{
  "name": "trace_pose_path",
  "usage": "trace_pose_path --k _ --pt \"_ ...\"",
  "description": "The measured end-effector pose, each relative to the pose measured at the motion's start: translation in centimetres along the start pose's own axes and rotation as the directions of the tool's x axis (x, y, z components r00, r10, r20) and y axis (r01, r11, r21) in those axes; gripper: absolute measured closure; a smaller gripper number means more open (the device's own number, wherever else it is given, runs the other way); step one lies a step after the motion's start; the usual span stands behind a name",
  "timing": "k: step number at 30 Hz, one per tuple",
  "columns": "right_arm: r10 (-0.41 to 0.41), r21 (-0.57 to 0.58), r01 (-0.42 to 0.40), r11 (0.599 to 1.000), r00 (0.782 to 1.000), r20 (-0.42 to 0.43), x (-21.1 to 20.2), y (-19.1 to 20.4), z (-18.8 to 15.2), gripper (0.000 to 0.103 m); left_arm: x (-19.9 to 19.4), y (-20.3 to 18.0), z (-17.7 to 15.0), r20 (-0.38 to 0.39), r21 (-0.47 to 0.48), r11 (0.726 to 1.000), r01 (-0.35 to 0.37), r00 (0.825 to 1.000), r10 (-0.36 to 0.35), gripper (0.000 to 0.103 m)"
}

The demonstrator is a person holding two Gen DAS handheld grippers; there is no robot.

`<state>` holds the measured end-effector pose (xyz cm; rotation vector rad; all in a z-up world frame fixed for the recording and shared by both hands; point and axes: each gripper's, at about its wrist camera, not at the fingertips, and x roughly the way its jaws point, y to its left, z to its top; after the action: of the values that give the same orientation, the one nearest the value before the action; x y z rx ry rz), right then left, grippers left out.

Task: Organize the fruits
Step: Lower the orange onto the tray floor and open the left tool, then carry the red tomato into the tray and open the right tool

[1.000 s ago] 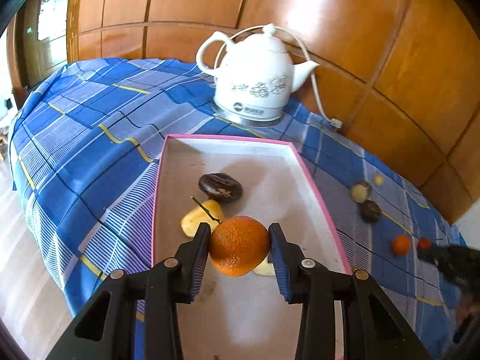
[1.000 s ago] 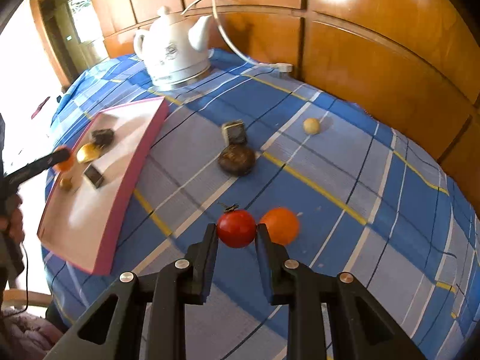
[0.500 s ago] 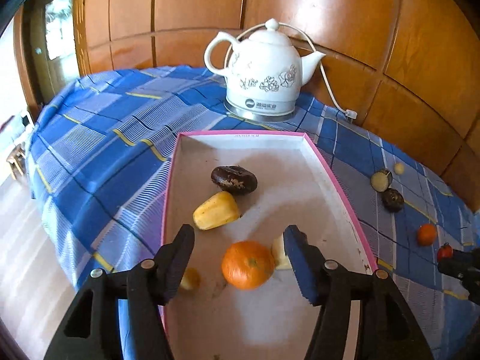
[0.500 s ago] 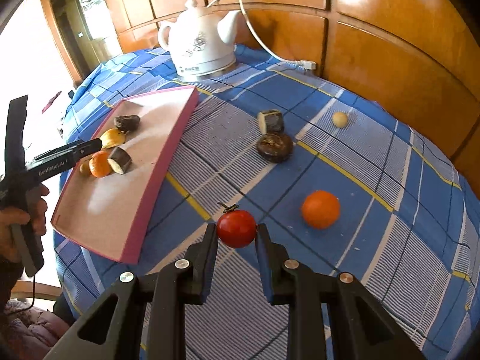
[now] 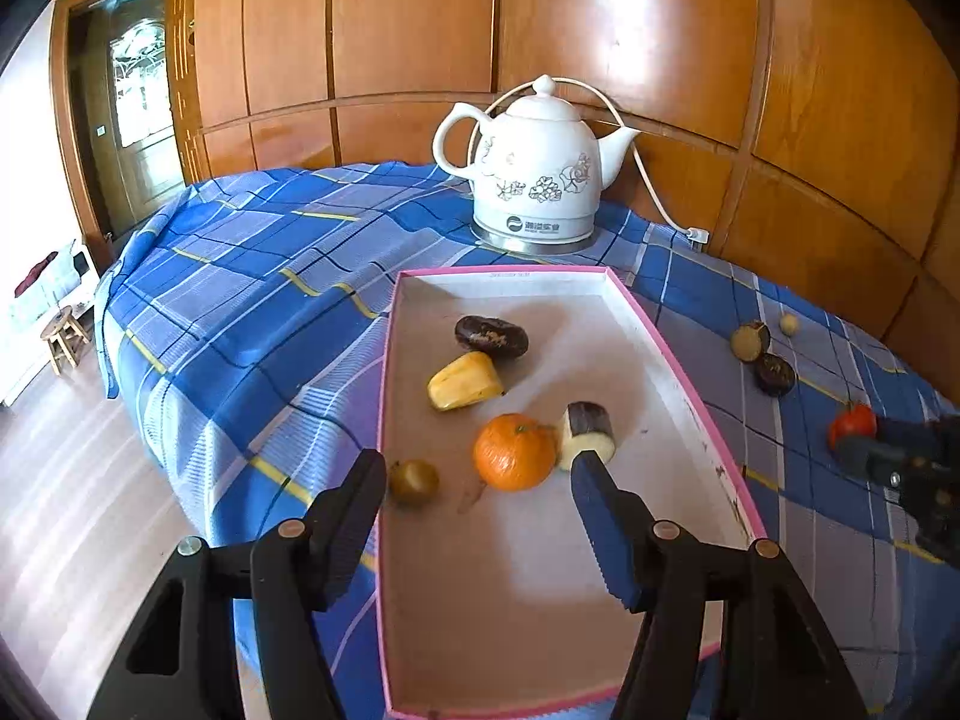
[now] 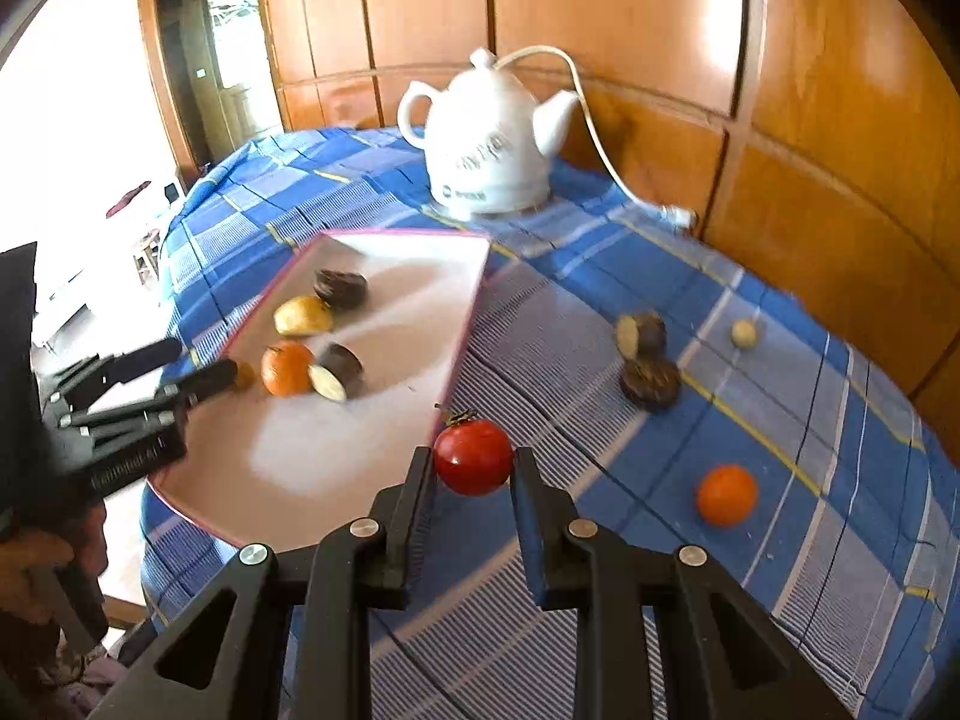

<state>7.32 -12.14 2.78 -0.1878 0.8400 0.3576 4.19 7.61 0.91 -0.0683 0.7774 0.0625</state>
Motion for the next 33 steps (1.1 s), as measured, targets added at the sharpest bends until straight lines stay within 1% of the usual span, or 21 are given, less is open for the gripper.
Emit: trace_pose_path --k 8,14,16,21,25,33 --pt "-0.056 -0.054 0.062 0.997 0.994 0.093 -1.2 3.6 0.8 0.078 -1.2 0.4 -0.8 0.016 -0.013 1.000 -0.004 1.000 0.004 0.038" --pt "-0.099 -0.071 0.109 0.992 0.986 0.136 -1.9 4.9 1.0 0.078 -1.4 0.4 -1.1 0.017 -0.014 1.000 0.004 1.000 -0.003 0.038" --pt "-0.122 -0.063 0.134 0.989 0.979 0.161 -2.4 5.0 1.1 0.078 -1.4 0.3 -1.2 0.018 -0.014 1.000 0.005 1.000 -0.005 0.038" --pt "-0.177 -0.008 0.182 0.983 0.963 0.202 -3.6 3.9 1.7 0.078 -1.2 -0.3 -1.5 0.009 0.003 1.000 0.020 1.000 -0.020 0.038" --pt "-0.218 0.012 0.221 0.975 0.952 0.213 -4.1 3.1 1.9 0.078 -1.0 -0.8 -1.8 -0.002 0.014 0.999 0.035 0.999 -0.035 0.038" --pt "-0.328 0.138 0.305 0.942 0.922 0.204 -4.8 -1.3 2.1 0.078 -0.9 -1.5 -2.1 -0.011 0.037 0.997 0.062 0.998 -0.062 0.038"
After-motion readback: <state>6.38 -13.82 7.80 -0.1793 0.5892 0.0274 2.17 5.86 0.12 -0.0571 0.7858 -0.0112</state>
